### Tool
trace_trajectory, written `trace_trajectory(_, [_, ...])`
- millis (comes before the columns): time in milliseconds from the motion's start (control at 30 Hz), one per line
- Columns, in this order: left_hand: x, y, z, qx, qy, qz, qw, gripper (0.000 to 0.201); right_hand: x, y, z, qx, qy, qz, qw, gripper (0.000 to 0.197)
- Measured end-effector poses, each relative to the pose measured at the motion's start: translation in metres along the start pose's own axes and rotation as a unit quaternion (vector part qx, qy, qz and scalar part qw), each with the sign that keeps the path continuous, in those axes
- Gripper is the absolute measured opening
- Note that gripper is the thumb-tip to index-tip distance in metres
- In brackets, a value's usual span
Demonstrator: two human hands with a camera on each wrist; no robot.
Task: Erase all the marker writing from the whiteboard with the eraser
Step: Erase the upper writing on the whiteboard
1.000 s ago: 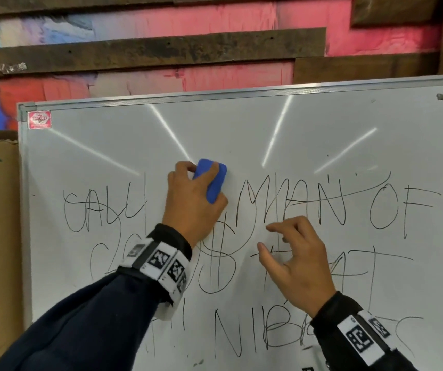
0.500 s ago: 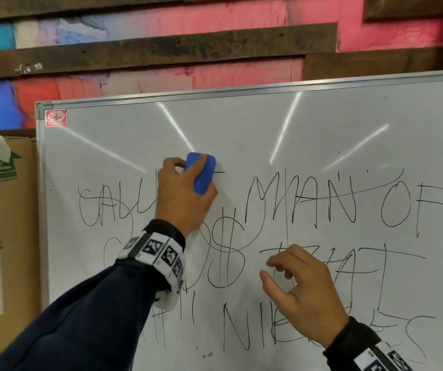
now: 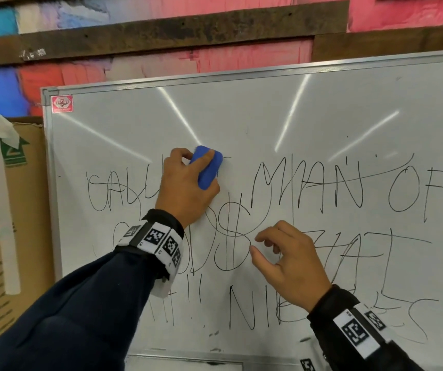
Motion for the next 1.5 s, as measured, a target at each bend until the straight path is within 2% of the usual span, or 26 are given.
trace_trajectory(67, [-0.004,-0.006,0.004,0.037,0.037,0.058,0.997,0.060,0.000,-0.001,-0.002,0.001,-0.006,0.001,1.000,0.020])
trace_trajectory(100, [-0.003,-0.007,0.004,0.043,0.034,0.057,0.997,0.060,0.000,-0.001,-0.003,0.003,-0.008,0.002,1.000,0.020])
trace_trajectory(200, [0.011,0.003,-0.001,-0.020,-0.044,-0.040,0.998,0.060,-0.001,-0.002,-0.005,0.009,-0.017,0.002,1.000,0.019])
trace_trajectory(233, [0.012,0.003,-0.001,-0.025,-0.044,-0.047,0.998,0.061,-0.001,-0.003,-0.006,0.007,-0.017,0.002,1.000,0.019])
trace_trajectory(367, [-0.006,-0.015,0.009,0.018,0.055,0.089,0.994,0.061,0.001,-0.004,-0.006,0.004,-0.017,0.007,1.000,0.019])
trace_trajectory(400, [-0.006,-0.017,0.010,0.019,0.056,0.095,0.994,0.061,0.002,-0.004,-0.006,0.004,-0.017,0.007,1.000,0.020])
trace_trajectory(533, [0.009,-0.010,0.004,-0.002,-0.026,0.022,0.999,0.062,0.003,-0.003,-0.008,-0.004,-0.019,-0.001,1.000,0.023])
trace_trajectory(600, [0.003,-0.014,0.006,0.000,0.003,0.035,0.999,0.061,0.004,-0.004,-0.010,-0.001,-0.028,-0.001,1.000,0.023])
trace_trajectory(700, [-0.010,-0.025,0.014,0.015,0.078,0.099,0.992,0.058,0.006,-0.004,-0.011,0.000,-0.029,-0.001,1.000,0.022])
trace_trajectory(767, [-0.006,-0.024,0.013,0.012,0.053,0.079,0.995,0.059,0.007,-0.002,-0.011,0.002,-0.028,-0.005,1.000,0.023])
trace_trajectory(833, [0.006,-0.019,0.009,-0.003,-0.008,0.026,1.000,0.061,0.006,-0.004,-0.014,0.002,-0.030,-0.007,1.000,0.023])
trace_trajectory(900, [0.012,-0.025,0.009,-0.014,-0.014,0.007,1.000,0.061,0.004,-0.007,-0.017,0.000,-0.034,-0.003,0.999,0.024])
trace_trajectory(1033, [0.004,-0.057,0.031,-0.006,0.068,0.118,0.991,0.060,-0.002,-0.015,-0.025,-0.006,-0.047,0.006,0.999,0.025])
trace_trajectory(1100, [0.007,-0.067,0.038,-0.006,0.067,0.129,0.989,0.060,-0.006,-0.018,-0.030,-0.007,-0.052,0.010,0.999,0.027])
trace_trajectory(1233, [0.019,-0.079,0.044,-0.013,0.018,0.103,0.994,0.061,-0.009,-0.026,-0.043,-0.019,-0.062,0.019,0.998,0.024])
trace_trajectory(1367, [0.017,-0.101,0.061,-0.032,0.080,0.175,0.981,0.063,-0.003,-0.030,-0.053,-0.022,-0.076,0.027,0.996,0.024])
trace_trajectory(1400, [0.019,-0.101,0.062,-0.029,0.070,0.169,0.983,0.063,-0.002,-0.030,-0.054,-0.022,-0.078,0.027,0.996,0.023])
trace_trajectory(1500, [0.028,-0.090,0.053,-0.033,-0.013,0.083,0.996,0.062,0.000,-0.032,-0.063,-0.021,-0.086,0.025,0.996,0.023])
Point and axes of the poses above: each hand's wrist, its own x-axis away from the middle knuckle, its own z-axis out of the back of the hand, y = z × x, the point moved 1 cm from there along -x, towards the middle knuckle, and after that the axes turned 2 degrees about y, right-handed, at the moved point
